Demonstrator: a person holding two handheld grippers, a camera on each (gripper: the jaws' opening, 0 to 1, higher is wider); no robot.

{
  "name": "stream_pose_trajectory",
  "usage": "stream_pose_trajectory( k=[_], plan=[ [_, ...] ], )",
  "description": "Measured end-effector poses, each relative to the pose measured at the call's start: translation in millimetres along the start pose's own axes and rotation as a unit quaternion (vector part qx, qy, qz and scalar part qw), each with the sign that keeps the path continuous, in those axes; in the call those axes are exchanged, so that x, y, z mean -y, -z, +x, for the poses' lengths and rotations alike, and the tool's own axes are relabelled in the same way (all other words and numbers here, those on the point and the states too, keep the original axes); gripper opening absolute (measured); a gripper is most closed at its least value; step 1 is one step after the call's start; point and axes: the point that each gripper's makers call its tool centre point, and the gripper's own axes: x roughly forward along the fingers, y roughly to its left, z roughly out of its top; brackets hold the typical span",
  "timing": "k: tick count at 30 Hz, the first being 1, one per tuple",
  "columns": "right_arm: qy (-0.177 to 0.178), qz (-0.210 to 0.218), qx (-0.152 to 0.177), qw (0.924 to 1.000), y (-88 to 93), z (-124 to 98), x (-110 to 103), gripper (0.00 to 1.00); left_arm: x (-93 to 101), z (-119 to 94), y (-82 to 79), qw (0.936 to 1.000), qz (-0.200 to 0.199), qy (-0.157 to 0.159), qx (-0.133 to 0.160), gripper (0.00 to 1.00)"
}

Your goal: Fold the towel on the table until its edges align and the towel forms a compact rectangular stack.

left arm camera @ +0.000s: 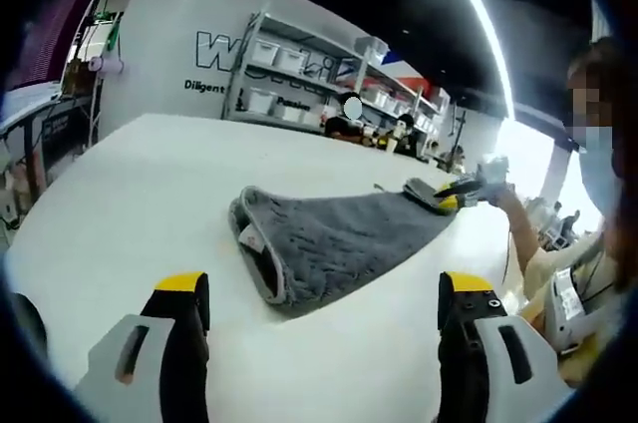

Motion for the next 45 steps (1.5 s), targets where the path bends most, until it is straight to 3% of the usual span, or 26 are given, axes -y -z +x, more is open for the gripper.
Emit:
stream_pose_trajectory(
  k=[6, 10, 14, 16, 20, 23, 25, 29, 36, 39, 42, 45],
  plan=[
    [0.015, 0.028, 0.018, 0.9993, -0.7, -8.2, 11.8, 0.17, -3.0, -2.0, 0.5, 1.0000, -0.004, -0.001, -0.001, 0.97],
    [-0.005, 0.012, -0.031, 0.9994, 17.4, -5.0, 1.2, 0.16, -0.9, 0.3, 0.3, 1.0000, -0.004, 0.002, 0.001, 0.99],
    [0.000, 0.001, -0.047, 0.9989, 23.9, -1.6, 1.4, 0.12, 4.0, 3.0, 2.4, 1.0000, -0.002, 0.008, -0.002, 0.99],
    [0.007, -0.002, -0.049, 0.9988, 24.6, -3.2, 4.9, 0.03, 5.2, 2.7, 3.2, 0.9999, -0.002, 0.010, -0.003, 0.99],
    [0.017, -0.010, -0.035, 0.9992, 18.0, -8.3, 8.9, 0.00, 5.6, 0.3, 3.3, 1.0000, -0.001, 0.007, -0.003, 0.98],
    [0.009, 0.007, 0.035, 0.9993, -9.7, -15.9, 7.0, 0.00, 5.3, -0.8, 2.6, 1.0000, -0.002, 0.006, -0.001, 0.98],
    [0.016, 0.005, 0.057, 0.9982, -21.0, -22.9, 8.3, 0.00, 4.6, -1.1, 1.9, 1.0000, -0.003, 0.005, -0.001, 0.98],
    [0.007, -0.012, 0.050, 0.9986, -25.2, -23.0, -4.2, 0.00, 3.5, -0.4, 1.6, 1.0000, -0.004, 0.007, -0.002, 0.98],
    [-0.040, 0.016, 0.015, 0.9989, 2.4, -2.1, -16.5, 0.00, 4.0, 1.0, 3.3, 0.9999, -0.003, 0.010, -0.005, 0.97],
    [-0.056, 0.031, 0.036, 0.9973, -2.2, -4.4, -22.4, 0.09, 3.0, -0.2, 3.9, 0.9999, -0.003, 0.007, -0.007, 0.97],
    [-0.073, 0.035, 0.076, 0.9938, -14.6, -13.2, -29.3, 0.17, 2.1, -1.7, 2.5, 1.0000, -0.004, 0.005, -0.005, 0.97],
    [-0.082, 0.018, 0.081, 0.9932, -14.4, -23.0, -36.8, 0.19, 0.9, -1.6, 1.2, 1.0000, -0.006, 0.003, -0.004, 0.97]
  ],
)
